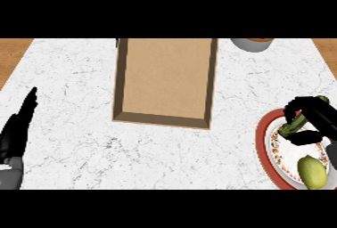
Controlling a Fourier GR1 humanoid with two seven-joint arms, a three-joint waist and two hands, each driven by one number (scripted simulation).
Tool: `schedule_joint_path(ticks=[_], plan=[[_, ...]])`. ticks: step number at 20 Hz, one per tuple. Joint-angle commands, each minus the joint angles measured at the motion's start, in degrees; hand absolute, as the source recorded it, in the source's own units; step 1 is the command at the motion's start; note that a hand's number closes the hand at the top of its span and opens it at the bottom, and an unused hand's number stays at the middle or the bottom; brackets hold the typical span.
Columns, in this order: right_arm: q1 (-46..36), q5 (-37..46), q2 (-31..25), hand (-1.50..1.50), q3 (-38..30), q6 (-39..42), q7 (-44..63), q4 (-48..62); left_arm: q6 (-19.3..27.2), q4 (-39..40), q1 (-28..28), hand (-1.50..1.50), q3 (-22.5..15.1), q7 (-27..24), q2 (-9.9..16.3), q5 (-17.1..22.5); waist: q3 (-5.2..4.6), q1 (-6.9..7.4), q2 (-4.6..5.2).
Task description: Pick the squash from the plate and place it in the cardboard box
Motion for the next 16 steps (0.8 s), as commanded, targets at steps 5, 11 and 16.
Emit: schedule_joint_path(ticks=[5,11,16], plan=[[-21.11,7.07,-4.93,1.50,0.24,-9.30,-2.95,-4.05,-0.56,-0.11,-2.13,0.00,-2.04,-0.23,-0.84,-1.10,0.07,4.01,0.86],[-28.21,2.21,-3.82,1.50,-4.38,-13.68,-11.42,-1.08,-0.65,-0.40,0.08,0.00,-0.40,-0.53,-0.18,-0.71,0.09,1.40,0.29],[-32.58,-2.28,-1.09,1.50,-4.52,-13.42,-20.50,-2.70,-0.70,-0.12,-0.47,0.00,0.28,-0.27,-0.41,-0.36,0.06,1.13,0.24]])
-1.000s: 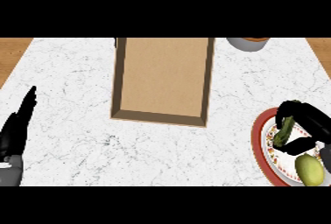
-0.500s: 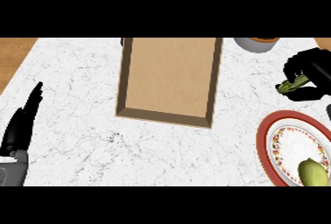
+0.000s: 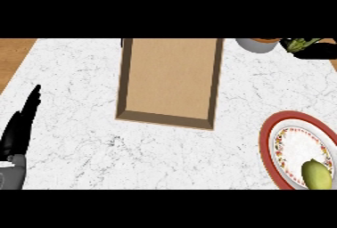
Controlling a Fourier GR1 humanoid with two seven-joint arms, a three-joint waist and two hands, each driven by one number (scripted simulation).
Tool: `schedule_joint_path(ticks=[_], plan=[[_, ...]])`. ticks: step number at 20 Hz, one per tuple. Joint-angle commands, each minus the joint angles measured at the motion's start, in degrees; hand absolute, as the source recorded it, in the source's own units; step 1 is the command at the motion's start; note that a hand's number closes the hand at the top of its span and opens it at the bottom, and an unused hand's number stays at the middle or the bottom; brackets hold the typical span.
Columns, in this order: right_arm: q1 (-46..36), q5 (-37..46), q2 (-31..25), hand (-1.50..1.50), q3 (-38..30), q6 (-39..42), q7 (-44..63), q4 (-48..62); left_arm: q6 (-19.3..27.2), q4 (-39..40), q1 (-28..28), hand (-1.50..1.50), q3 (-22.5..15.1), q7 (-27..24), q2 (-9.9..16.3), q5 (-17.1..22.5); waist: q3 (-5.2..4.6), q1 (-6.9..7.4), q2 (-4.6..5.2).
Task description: Pick the squash from the plate and place it in the cardboard box
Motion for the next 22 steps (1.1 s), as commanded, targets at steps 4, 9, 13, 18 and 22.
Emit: schedule_joint_path(ticks=[4,9,13,18,22], plan=[[-2.69,-3.20,4.84,1.50,3.38,5.44,-1.61,-9.53,-1.57,-0.63,1.92,0.00,1.44,-0.50,0.85,0.75,-0.06,-1.37,-0.50],[1.49,-5.76,7.19,1.50,7.03,15.25,5.71,-21.54,-1.52,0.73,2.19,0.00,3.04,-1.08,1.62,0.63,-0.08,-2.34,-0.78],[-3.73,-5.05,13.18,1.50,10.30,19.31,14.48,-21.28,-0.21,-0.01,1.82,0.00,2.03,-0.73,0.17,-0.75,-0.09,-1.41,-0.55],[-7.01,-3.74,19.65,1.50,12.87,22.29,24.29,-23.16,-1.00,1.69,-0.62,0.00,2.69,-0.17,-0.16,-0.15,-0.08,-1.29,-0.36],[-12.66,-2.79,24.97,1.50,14.29,25.97,33.32,-20.80,-1.10,1.35,-0.04,0.00,1.82,-0.92,-0.51,-1.21,-0.09,-1.02,-0.31]])
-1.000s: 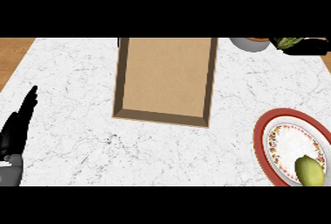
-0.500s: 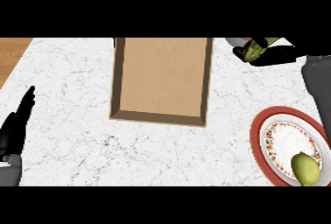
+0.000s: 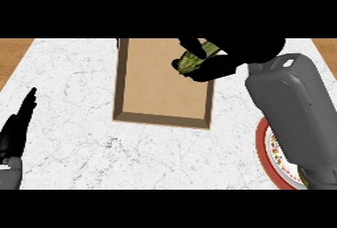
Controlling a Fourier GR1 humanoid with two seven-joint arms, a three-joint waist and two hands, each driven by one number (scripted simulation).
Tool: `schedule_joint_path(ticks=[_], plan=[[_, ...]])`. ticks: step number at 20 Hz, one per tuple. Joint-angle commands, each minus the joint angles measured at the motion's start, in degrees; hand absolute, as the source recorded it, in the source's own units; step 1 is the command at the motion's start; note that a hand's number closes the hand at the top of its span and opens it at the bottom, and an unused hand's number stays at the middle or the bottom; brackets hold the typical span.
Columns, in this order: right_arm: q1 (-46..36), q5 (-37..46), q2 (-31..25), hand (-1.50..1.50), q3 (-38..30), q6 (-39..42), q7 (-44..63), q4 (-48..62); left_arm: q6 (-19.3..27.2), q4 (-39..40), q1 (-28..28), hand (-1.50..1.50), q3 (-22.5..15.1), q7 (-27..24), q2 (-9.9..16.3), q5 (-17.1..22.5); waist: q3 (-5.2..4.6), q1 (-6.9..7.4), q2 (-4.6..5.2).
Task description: Pick the squash from the plate and place it in the cardboard box
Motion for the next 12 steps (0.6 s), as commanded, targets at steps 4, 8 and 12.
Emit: schedule_joint_path(ticks=[4,8,12], plan=[[-8.74,4.08,10.17,1.50,2.51,0.19,9.24,7.98,-1.74,-1.17,0.34,0.00,0.09,-0.15,-0.14,0.44,0.02,0.66,0.17],[-11.60,6.14,13.52,1.50,7.24,-7.82,11.31,18.57,-1.83,3.77,-2.44,0.00,0.76,-1.81,0.01,0.20,-0.04,1.41,0.55],[-12.36,7.81,13.66,1.50,7.92,-14.12,10.52,24.63,-1.08,-0.35,-2.55,0.00,0.18,2.14,-0.12,-1.24,0.02,1.09,0.40]])
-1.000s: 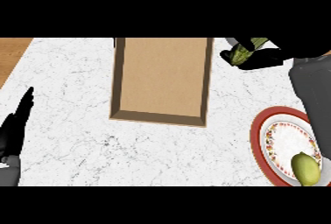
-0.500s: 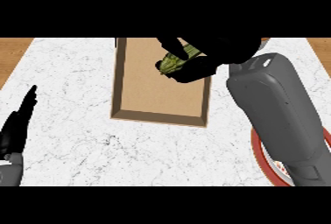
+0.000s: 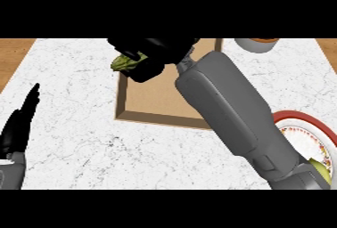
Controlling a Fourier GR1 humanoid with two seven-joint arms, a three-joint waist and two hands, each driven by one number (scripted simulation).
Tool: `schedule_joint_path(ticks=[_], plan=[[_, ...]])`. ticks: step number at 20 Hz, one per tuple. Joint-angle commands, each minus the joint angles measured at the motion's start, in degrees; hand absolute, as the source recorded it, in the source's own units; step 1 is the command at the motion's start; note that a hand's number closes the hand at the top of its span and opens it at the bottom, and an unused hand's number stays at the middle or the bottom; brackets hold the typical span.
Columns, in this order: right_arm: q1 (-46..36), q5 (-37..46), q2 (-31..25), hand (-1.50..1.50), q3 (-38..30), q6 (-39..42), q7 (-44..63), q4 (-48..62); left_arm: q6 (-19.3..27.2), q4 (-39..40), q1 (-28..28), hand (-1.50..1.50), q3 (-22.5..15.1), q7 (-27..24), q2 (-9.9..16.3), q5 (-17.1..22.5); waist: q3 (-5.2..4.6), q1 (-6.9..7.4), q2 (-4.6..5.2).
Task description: Pick the squash from the plate and place it in the cardboard box
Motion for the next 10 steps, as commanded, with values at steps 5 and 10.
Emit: schedule_joint_path(ticks=[5,10], plan=[[-6.72,-7.39,1.26,-1.50,2.11,-5.18,6.80,16.59,-1.31,3.17,-2.50,0.00,0.44,-2.01,0.46,0.15,-0.05,1.43,0.42],[-5.12,-13.57,1.28,-1.50,9.95,-11.24,4.89,21.33,1.85,-0.80,-1.51,0.00,-2.25,1.01,-3.03,-2.60,0.00,1.74,0.31]])
